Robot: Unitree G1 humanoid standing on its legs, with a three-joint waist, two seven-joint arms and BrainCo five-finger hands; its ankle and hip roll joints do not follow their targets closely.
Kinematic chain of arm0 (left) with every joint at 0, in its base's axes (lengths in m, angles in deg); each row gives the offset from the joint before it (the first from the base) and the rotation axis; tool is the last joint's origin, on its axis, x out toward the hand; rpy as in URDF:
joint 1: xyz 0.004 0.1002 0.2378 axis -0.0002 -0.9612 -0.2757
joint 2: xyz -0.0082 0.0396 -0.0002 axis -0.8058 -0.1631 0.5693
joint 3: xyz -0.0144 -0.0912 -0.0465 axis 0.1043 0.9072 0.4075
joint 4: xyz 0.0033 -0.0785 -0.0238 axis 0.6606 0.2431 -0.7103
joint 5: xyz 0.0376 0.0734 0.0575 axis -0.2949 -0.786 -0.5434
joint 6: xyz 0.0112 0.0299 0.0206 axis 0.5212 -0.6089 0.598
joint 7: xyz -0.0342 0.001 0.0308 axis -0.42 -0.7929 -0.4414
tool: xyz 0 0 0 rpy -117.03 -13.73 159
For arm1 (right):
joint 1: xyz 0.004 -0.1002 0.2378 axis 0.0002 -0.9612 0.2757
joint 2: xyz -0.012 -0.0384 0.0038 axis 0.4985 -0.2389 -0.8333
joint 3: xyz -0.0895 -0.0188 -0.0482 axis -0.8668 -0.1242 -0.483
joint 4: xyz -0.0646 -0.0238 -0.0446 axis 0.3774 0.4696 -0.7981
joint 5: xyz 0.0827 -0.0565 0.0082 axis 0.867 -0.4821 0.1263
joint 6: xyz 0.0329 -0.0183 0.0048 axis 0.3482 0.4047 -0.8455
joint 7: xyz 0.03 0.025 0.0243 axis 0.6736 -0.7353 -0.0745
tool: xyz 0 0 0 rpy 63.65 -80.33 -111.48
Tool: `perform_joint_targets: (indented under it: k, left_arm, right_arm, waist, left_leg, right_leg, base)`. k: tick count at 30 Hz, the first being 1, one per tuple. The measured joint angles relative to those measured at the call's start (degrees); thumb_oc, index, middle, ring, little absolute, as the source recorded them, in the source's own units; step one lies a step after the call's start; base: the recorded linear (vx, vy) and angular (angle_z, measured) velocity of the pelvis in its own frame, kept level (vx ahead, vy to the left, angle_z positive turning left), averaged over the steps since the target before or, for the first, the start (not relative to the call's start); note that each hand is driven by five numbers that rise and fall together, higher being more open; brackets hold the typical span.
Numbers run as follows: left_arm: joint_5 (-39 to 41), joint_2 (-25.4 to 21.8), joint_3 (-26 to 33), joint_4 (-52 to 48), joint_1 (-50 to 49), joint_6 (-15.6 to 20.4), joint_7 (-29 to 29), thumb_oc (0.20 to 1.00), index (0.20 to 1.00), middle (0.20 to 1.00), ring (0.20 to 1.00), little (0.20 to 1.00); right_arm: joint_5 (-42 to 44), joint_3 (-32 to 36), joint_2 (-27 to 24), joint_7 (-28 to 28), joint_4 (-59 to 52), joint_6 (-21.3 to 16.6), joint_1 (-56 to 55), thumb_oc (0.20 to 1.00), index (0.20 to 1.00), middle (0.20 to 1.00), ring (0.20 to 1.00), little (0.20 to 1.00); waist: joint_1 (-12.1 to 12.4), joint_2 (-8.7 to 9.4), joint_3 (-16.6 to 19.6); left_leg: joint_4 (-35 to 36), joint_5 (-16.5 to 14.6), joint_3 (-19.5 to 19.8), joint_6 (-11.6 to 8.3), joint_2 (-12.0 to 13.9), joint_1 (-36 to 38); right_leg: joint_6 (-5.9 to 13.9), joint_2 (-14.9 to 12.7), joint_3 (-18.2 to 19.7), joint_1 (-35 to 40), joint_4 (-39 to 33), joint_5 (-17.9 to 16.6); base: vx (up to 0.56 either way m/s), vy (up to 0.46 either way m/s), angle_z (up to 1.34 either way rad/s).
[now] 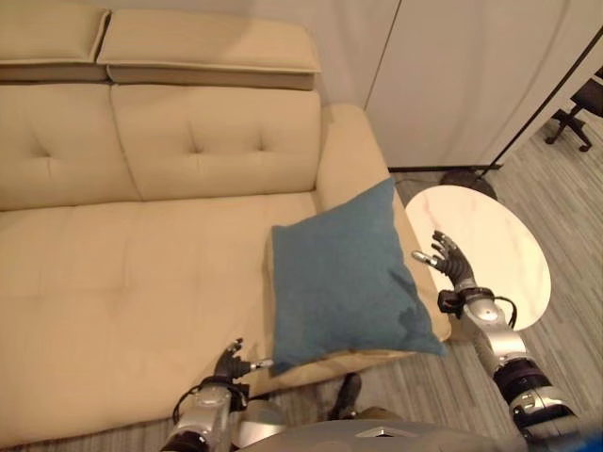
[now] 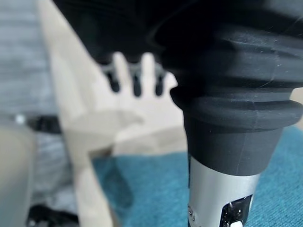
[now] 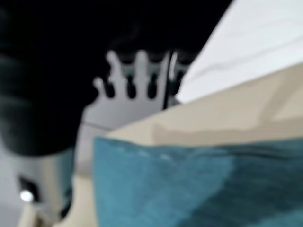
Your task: Pick up all the scattered cushions and arrange them neatly on the sofa.
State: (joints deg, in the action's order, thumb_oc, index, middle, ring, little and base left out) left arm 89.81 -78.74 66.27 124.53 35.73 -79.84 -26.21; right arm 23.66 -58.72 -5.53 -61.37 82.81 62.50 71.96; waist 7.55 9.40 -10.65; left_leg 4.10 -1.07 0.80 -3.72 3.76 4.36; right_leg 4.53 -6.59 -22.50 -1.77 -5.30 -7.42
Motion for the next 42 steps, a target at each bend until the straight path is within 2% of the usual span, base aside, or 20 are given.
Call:
perform_joint_targets:
  k: [2,8,9,16,22,25,27,32,37,41,42]
  left_arm:
    - [0.1,-0.2,-0.1,-0.2,2.1,0.0,0.0,1.000,1.000,1.000,1.000,1.000]
    - [1.7,-0.2,-0.1,-1.2,4.0,0.2,0.9,1.000,1.000,1.000,1.000,1.000]
    - [2.2,-0.2,-0.1,-1.2,6.0,0.4,1.3,1.000,1.000,1.000,1.000,1.000]
    - [3.0,-0.3,-0.1,-1.3,8.7,1.1,2.7,1.000,1.000,1.000,1.000,1.000]
    - [4.0,-0.3,0.0,-1.4,10.6,1.9,4.7,1.000,1.000,1.000,1.000,1.000]
    - [6.3,-0.6,0.6,-1.4,12.4,2.3,5.4,1.000,1.000,1.000,1.000,1.000]
    - [6.9,-1.8,0.6,-1.4,14.4,2.4,6.4,1.000,1.000,1.000,1.000,1.000]
    - [11.1,-2.2,1.8,-1.8,19.0,3.9,7.5,1.000,1.000,1.000,1.000,1.000]
    - [12.9,-2.0,1.7,-2.4,21.1,4.6,7.5,1.000,1.000,1.000,1.000,1.000]
    - [13.4,-2.3,1.6,-2.8,22.1,4.6,7.7,1.000,1.000,1.000,1.000,1.000]
    - [13.4,-2.4,1.4,-2.8,22.5,4.7,8.1,1.000,1.000,1.000,1.000,1.000]
  right_arm:
    - [0.0,-0.5,0.0,0.0,2.2,0.9,0.9,1.000,1.000,1.000,1.000,1.000]
    - [-1.0,-1.9,0.6,0.2,4.7,1.6,2.5,1.000,1.000,1.000,1.000,1.000]
    - [-1.1,-3.7,0.7,0.2,5.8,1.8,3.7,1.000,1.000,1.000,1.000,1.000]
    - [-1.7,-3.7,2.2,0.6,5.7,1.8,5.5,1.000,1.000,1.000,1.000,1.000]
    - [-2.2,-3.8,2.2,1.3,5.5,1.7,6.6,1.000,1.000,1.000,1.000,1.000]
    - [-2.2,-3.8,2.2,1.6,4.0,1.6,6.8,1.000,1.000,1.000,1.000,1.000]
    - [-2.3,-4.3,2.2,1.7,2.6,1.6,7.7,1.000,1.000,1.000,1.000,1.000]
    - [-2.7,-5.3,2.3,1.7,1.4,1.0,8.8,1.000,1.000,1.000,1.000,1.000]
    - [-2.7,-5.4,2.4,1.8,1.3,0.6,9.2,1.000,1.000,1.000,1.000,1.000]
    - [-2.8,-6.1,2.3,2.2,1.3,0.3,9.7,1.000,1.000,1.000,1.000,1.000]
    - [-2.7,-6.3,2.3,2.3,1.3,0.3,10.0,1.000,1.000,1.000,1.000,1.000]
  waist:
    - [-0.1,0.27,-2.0]
    - [-0.1,-0.40,-4.4]
    - [0.0,-0.54,-5.9]
    - [-0.2,-0.70,-8.5]
    - [-0.2,0.05,-9.4]
    - [-0.1,1.25,-10.5]
    - [-0.1,3.11,-11.9]
    - [0.0,6.10,-13.2]
    - [-0.2,6.80,-13.4]
    - [-0.5,8.21,-13.3]
    - [-0.5,9.10,-12.9]
  left_leg:
    - [-1.2,0.0,0.2,-0.07,-0.3,-1.8]
    - [-1.7,0.0,0.1,-0.08,-0.3,-2.9]
    - [-2.4,0.0,0.3,-0.09,-0.3,-3.6]
    - [-3.2,-0.1,0.8,-0.22,-0.1,-5.9]
    - [-3.8,-0.2,1.5,-0.50,0.2,-7.6]
    - [-5.1,-0.4,1.6,-0.88,0.2,-9.5]
    - [-5.6,-0.4,1.6,-1.13,0.5,-10.5]
    - [-6.7,-0.7,1.8,-1.78,1.3,-12.4]
    - [-7.1,-0.7,1.6,-1.89,1.4,-13.5]
    - [-7.3,-0.8,1.5,-1.93,1.4,-14.5]
    - [-7.6,-0.8,1.2,-1.93,1.4,-15.5]
  right_leg:
    - [-0.06,-0.3,-0.2,-1.0,0.0,-0.1]
    - [-0.23,-0.2,-0.2,-1.9,0.0,-0.3]
    - [-0.46,-0.3,-0.2,-2.5,0.0,-0.5]
    - [-0.70,-0.1,-0.5,-3.8,0.0,-0.7]
    - [-0.99,0.1,-1.7,-5.0,0.0,-0.9]
    - [-1.03,0.3,-1.9,-6.2,0.0,-0.9]
    - [-1.28,0.6,-1.9,-7.0,0.0,-1.1]
    - [-1.46,1.5,-1.8,-8.3,0.0,-1.3]
    - [-1.61,1.7,-1.8,-9.3,0.1,-1.4]
    - [-1.62,1.7,-1.5,-10.3,0.1,-1.5]
    - [-1.86,1.7,-1.1,-11.3,0.1,-1.8]
  base:
    - [-0.05,0.011,0.07]
    - [-0.06,0.013,0.00]
    - [-0.07,0.008,0.03]
    - [-0.02,0.004,0.03]
    - [-0.01,-0.019,0.07]
    - [-0.01,-0.033,0.03]
    - [0.01,-0.055,-0.02]
    - [0.01,-0.022,-0.01]
    - [0.00,-0.005,-0.02]
    - [-0.01,0.001,-0.03]
    - [-0.04,0.002,-0.05]
